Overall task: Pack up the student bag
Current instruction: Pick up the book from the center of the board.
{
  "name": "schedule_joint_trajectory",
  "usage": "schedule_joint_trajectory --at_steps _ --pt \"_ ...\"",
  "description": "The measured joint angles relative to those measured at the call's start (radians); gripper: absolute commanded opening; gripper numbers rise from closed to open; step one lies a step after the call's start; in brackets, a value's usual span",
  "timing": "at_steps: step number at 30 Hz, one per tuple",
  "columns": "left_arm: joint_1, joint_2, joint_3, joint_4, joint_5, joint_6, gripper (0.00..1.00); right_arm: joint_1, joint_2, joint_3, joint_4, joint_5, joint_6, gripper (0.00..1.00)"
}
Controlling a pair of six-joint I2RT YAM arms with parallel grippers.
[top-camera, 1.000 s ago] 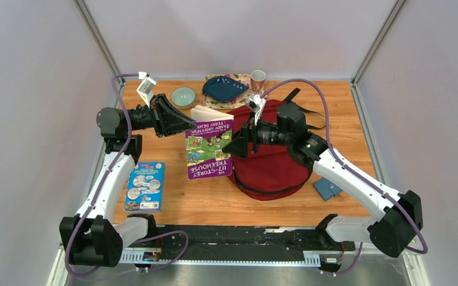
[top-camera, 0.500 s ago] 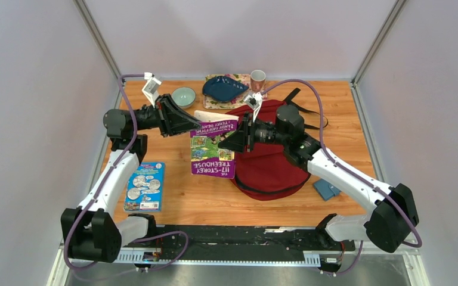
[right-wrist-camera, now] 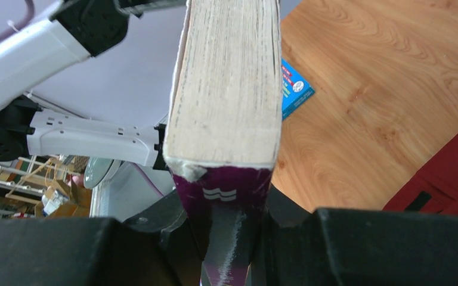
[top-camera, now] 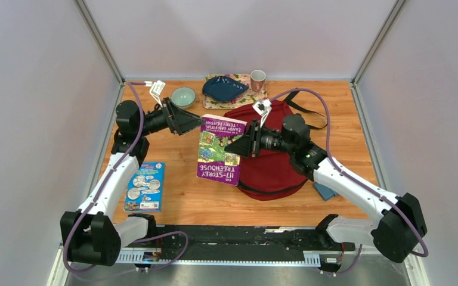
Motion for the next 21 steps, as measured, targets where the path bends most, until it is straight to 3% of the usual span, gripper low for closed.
schedule_joint_trajectory --at_steps 10,21 --pt "-0.089 -0.031 -0.09 0.008 -0.048 0.025 0.81 -0.016 -0.066 0.0 0.013 0.096 0.043 0.0" --pt "-0.124 -0.019 -0.193 0.346 0.035 -0.168 0.82 -0.047 -0.066 0.0 0.089 0.01 0.103 0.0"
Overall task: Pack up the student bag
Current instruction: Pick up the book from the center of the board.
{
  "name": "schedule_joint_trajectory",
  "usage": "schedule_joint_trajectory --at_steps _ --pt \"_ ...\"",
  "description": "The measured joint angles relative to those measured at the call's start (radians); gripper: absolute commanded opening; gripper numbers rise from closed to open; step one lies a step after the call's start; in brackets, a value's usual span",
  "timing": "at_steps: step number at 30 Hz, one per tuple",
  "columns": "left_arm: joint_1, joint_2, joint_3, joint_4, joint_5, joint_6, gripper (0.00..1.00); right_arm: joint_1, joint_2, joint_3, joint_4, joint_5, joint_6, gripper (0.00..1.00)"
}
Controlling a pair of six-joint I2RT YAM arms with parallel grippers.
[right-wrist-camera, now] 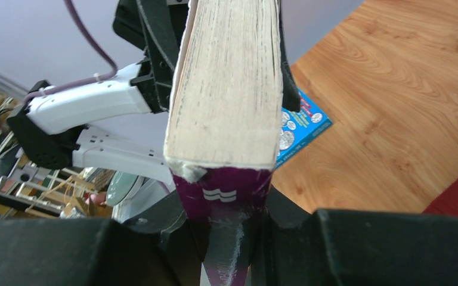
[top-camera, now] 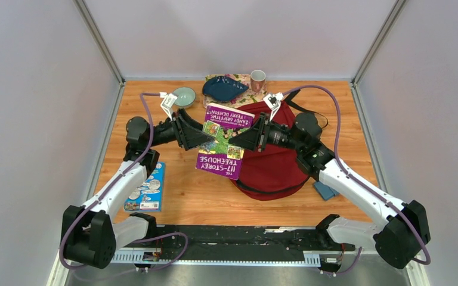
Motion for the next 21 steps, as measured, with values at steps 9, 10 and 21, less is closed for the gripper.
schedule_joint_trajectory --at_steps 9,10,21 --pt "-0.039 0.07 0.0 0.298 0.082 -0.197 0.82 -0.015 0.025 0.067 0.005 -0.22 -0.018 0.0" --pt "-0.041 0.075 0.0 0.321 0.089 -0.212 0.82 -0.016 0.029 0.085 -0.023 -0.237 -0.04 0.0" --pt "-0.061 0.1 0.019 0.432 0.118 -0.282 0.0 -0.056 0.118 0.309 -0.386 -0.309 -0.321 0.23"
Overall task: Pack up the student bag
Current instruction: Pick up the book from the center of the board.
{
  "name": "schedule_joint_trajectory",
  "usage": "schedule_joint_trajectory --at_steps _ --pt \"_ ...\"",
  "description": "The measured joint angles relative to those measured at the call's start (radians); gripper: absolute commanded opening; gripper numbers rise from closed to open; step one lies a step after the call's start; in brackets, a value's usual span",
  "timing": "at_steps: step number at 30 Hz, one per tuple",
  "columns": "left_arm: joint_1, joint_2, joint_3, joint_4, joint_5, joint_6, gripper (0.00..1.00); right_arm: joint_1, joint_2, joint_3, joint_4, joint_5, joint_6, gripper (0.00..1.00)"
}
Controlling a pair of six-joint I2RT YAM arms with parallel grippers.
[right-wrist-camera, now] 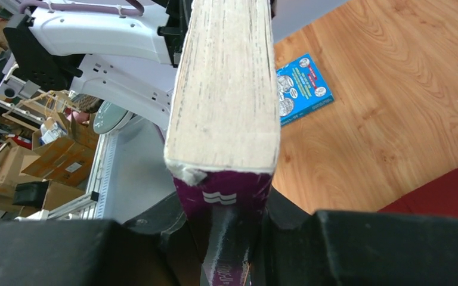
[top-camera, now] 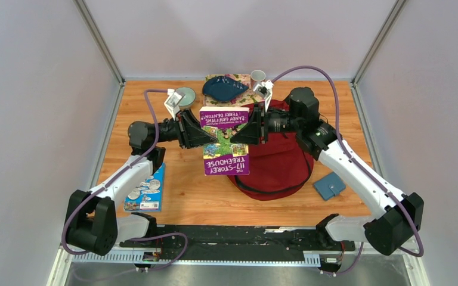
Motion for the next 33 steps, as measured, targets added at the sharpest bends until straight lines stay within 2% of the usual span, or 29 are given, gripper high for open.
schedule_joint_trajectory --at_steps 1,3,6,9,12,15,18,21,27,33 --pt "-0.002 0.008 0.002 0.002 -0.002 -0.002 0.0 -0.008 0.005 0.01 -0.017 0.002 -0.004 0.56" --pt "-0.006 0.019 0.003 0.0 -0.014 0.0 0.0 -0.021 0.01 0.024 -0.056 0.037 -0.01 0.87" --pt "-0.016 0.02 0.003 -0.056 -0.033 0.026 0.0 -0.051 0.006 0.028 -0.093 0.196 0.018 0.89" --pt "-0.019 0.018 -0.003 -0.172 -0.134 0.098 0.0 -0.092 -0.035 -0.016 -0.111 0.357 0.075 0.89" --pt "-0.021 -0.015 -0.029 -0.31 -0.262 0.187 0.0 -0.133 -0.165 -0.162 -0.115 0.52 0.142 0.89" --pt "-0.035 -0.075 -0.064 -0.406 -0.418 0.25 0.0 -0.153 -0.332 -0.335 -0.098 0.612 0.233 0.89" --pt "-0.063 -0.13 -0.104 -0.445 -0.581 0.275 0.0 -0.147 -0.458 -0.473 -0.037 0.63 0.328 0.89" --pt "-0.103 -0.152 -0.139 -0.444 -0.719 0.267 0.0 -0.138 -0.512 -0.573 0.05 0.624 0.42 0.89" --pt "-0.214 -0.14 -0.203 -0.41 -0.935 0.172 0.0 -0.121 -0.459 -0.691 0.258 0.576 0.576 0.89" --pt "-0.291 -0.103 -0.22 -0.332 -1.062 0.096 0.0 -0.09 -0.4 -0.729 0.401 0.564 0.673 0.89"
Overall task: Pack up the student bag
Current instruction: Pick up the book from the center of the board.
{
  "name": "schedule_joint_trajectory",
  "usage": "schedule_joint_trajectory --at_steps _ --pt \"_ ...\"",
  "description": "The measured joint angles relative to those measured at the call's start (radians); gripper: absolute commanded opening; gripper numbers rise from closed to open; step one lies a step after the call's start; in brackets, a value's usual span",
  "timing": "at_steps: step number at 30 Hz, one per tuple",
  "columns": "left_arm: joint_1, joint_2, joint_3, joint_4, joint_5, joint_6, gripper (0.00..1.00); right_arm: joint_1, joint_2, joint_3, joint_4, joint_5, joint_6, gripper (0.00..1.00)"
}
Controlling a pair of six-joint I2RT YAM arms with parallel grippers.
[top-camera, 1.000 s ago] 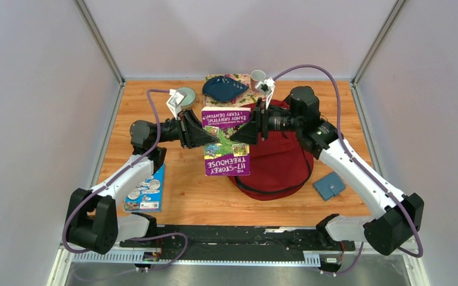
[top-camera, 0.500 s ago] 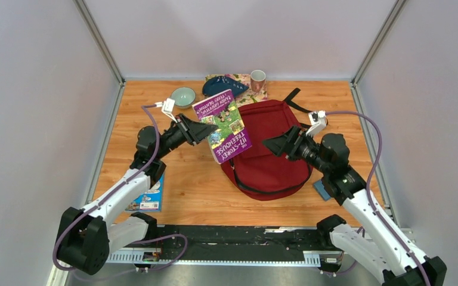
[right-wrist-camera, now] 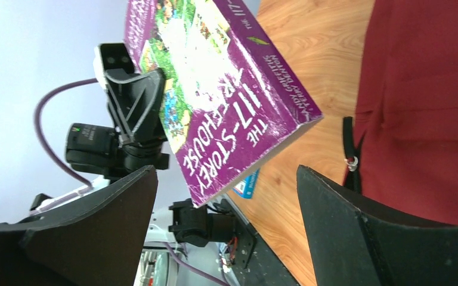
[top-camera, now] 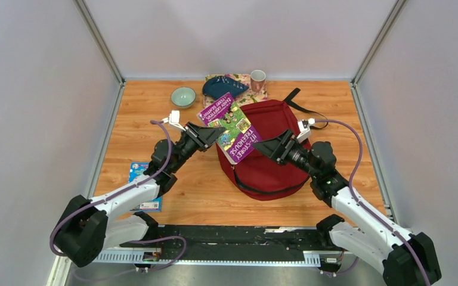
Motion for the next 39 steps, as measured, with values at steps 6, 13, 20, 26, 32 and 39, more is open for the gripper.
schedule_joint_trajectory --at_steps 6,13,20,26,32,39 --pt "-0.026 0.062 -0.036 0.154 -0.068 -0.107 0.0 0.031 0.041 -0.002 0.106 0.002 0.058 0.89" --pt "-0.037 0.146 -0.046 0.276 -0.093 -0.182 0.0 0.055 0.098 -0.016 0.17 0.005 0.097 0.89" --pt "-0.062 0.171 -0.046 0.373 -0.093 -0.21 0.0 0.061 0.154 -0.016 0.249 0.005 0.127 0.84" --pt "-0.071 0.199 -0.046 0.402 -0.093 -0.234 0.0 0.063 0.202 -0.015 0.346 0.005 0.177 0.72" --pt "-0.076 0.208 -0.051 0.41 -0.097 -0.25 0.0 0.063 0.213 -0.014 0.408 0.016 0.201 0.53" --pt "-0.078 0.209 -0.05 0.441 -0.104 -0.259 0.03 0.063 0.211 -0.013 0.439 0.026 0.227 0.0"
